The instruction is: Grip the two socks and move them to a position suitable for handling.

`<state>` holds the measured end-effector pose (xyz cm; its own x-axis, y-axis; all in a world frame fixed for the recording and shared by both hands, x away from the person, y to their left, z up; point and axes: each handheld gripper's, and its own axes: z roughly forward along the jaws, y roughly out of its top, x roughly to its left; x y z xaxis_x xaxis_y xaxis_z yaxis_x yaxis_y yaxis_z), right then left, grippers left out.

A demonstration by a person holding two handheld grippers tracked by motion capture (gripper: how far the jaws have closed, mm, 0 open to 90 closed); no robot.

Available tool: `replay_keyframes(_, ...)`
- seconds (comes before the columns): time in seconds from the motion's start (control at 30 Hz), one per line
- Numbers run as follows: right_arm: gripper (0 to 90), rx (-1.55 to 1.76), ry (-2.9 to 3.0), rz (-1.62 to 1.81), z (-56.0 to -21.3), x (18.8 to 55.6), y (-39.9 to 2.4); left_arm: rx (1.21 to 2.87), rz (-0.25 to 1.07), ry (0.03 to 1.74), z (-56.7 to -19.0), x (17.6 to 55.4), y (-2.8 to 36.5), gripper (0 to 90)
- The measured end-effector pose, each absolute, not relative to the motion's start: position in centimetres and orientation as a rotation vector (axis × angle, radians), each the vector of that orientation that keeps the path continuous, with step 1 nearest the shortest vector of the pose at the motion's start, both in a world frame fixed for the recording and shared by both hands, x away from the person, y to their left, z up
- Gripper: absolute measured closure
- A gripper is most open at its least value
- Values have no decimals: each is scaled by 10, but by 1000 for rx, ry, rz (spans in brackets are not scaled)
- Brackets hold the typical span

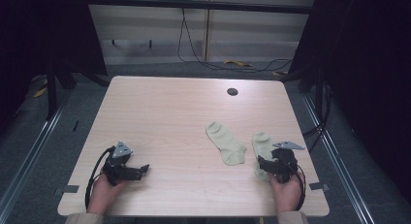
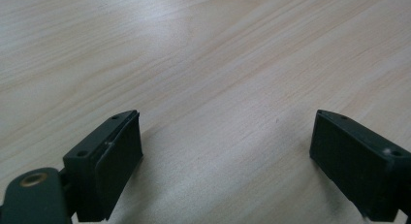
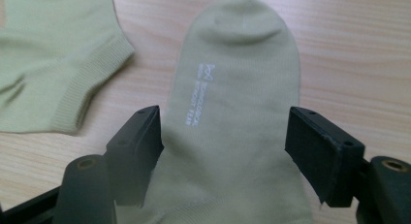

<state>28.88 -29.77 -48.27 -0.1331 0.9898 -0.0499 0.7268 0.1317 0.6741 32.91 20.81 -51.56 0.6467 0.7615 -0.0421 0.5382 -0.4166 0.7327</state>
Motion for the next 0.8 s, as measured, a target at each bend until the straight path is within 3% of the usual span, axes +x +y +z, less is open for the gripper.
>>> replay_keyframes(0.2, 272, 1683, 1938, 677, -490, 294, -295, 2124, 386, 1006, -516, 329, 208, 110)
replay_keyframes(0.3, 335, 1686, 1946, 675, -489, 294, -294, 2124, 386, 1006, -516, 329, 208, 110)
replay_keyframes(0.37, 472, 1685, 1951, 677, -488, 293, -294, 2123, 387, 1005, -516, 329, 208, 110)
replay_keyframes(0.4, 635, 1675, 1961, 678, -486, 292, -295, 2123, 386, 1006, -516, 329, 208, 110)
replay_keyframes(0.47, 716, 1677, 1960, 678, -485, 291, -297, 2123, 387, 1005, -516, 329, 208, 110)
replay_keyframes(0.5, 716, 1677, 1960, 678, -485, 291, -297, 2123, 387, 1005, -516, 329, 208, 110)
replay_keyframes(0.53, 784, 1686, 1954, 695, -485, 291, -301, 2123, 385, 1007, -516, 329, 208, 110)
replay_keyframes(0.8, 834, 1572, 1899, 815, -462, 283, -299, 2130, 383, 1001, -515, 329, 209, 110)
